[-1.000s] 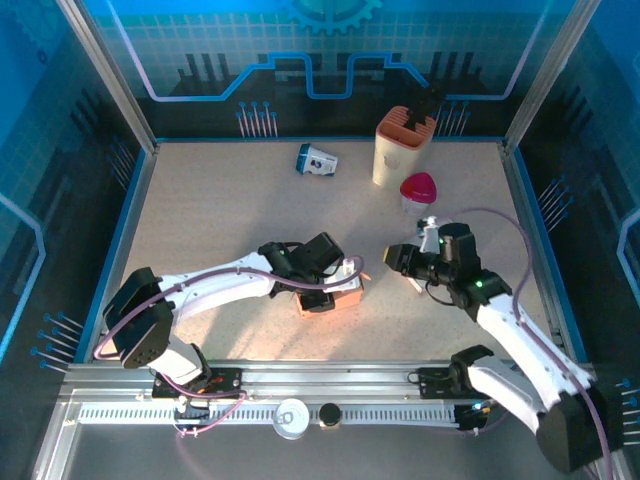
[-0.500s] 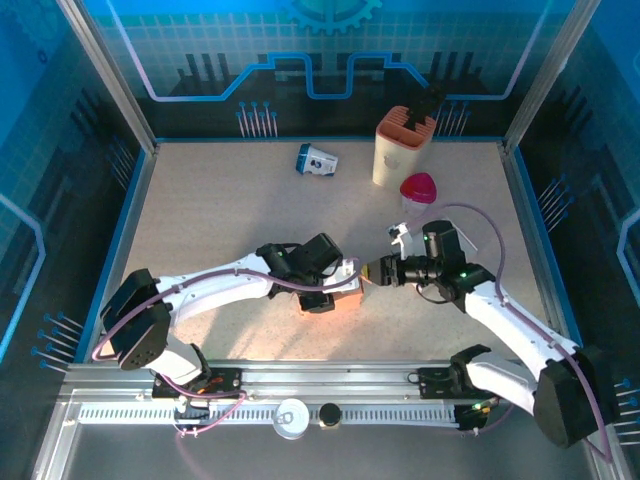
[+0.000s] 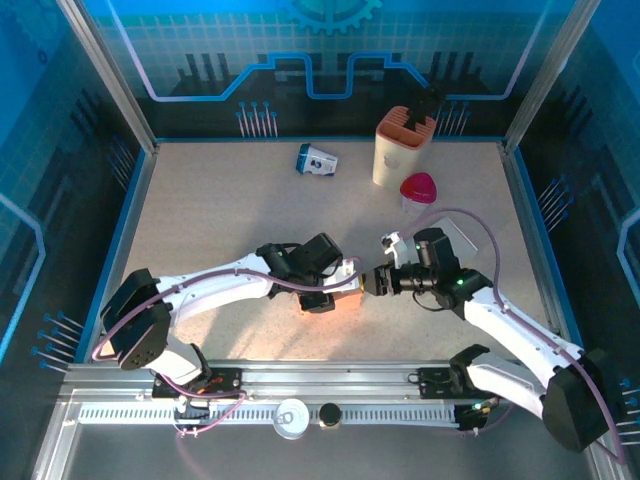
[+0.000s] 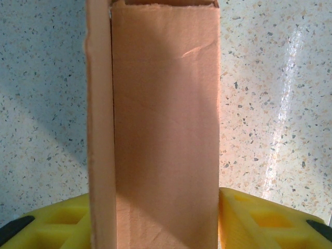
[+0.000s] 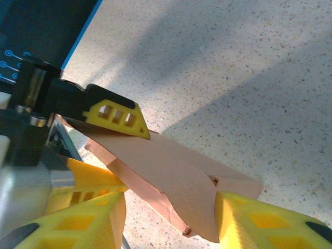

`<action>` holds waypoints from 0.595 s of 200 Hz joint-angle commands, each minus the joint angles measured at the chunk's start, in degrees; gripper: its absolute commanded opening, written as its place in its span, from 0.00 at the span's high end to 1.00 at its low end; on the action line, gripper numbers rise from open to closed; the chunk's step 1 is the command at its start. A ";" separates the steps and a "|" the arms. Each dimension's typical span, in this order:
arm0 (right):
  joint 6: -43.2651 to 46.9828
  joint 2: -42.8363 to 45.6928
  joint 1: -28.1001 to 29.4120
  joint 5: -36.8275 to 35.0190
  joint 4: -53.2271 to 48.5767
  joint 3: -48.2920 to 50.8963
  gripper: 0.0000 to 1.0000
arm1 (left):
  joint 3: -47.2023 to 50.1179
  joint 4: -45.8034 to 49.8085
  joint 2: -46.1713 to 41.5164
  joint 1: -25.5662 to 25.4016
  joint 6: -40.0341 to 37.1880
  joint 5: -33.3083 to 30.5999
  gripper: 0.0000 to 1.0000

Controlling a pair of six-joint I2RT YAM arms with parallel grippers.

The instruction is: Fold the paper box

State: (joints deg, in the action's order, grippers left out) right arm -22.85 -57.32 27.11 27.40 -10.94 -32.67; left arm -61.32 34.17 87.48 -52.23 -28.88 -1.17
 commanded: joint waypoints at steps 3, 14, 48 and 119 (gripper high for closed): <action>0.59 1.60 1.65 -4.10 -2.17 0.87 0.52 | -0.12 0.28 0.26 0.39 -0.67 1.54 0.49; 0.55 2.18 2.21 -4.99 -2.33 0.86 0.53 | -0.12 0.23 0.37 0.39 -0.65 1.59 0.49; 1.60 1.20 3.83 -8.50 -4.22 -0.50 0.59 | -0.38 0.21 0.58 0.46 -0.71 1.59 0.49; 2.01 0.55 6.87 -14.02 -6.28 -2.99 0.72 | -0.53 0.33 0.63 0.46 -0.66 1.48 0.49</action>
State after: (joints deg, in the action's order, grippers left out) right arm -21.54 -57.65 32.56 16.25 -15.64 -33.32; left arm -61.32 34.17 87.48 -52.23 -28.88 -1.17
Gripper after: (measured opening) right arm 0.285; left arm 0.512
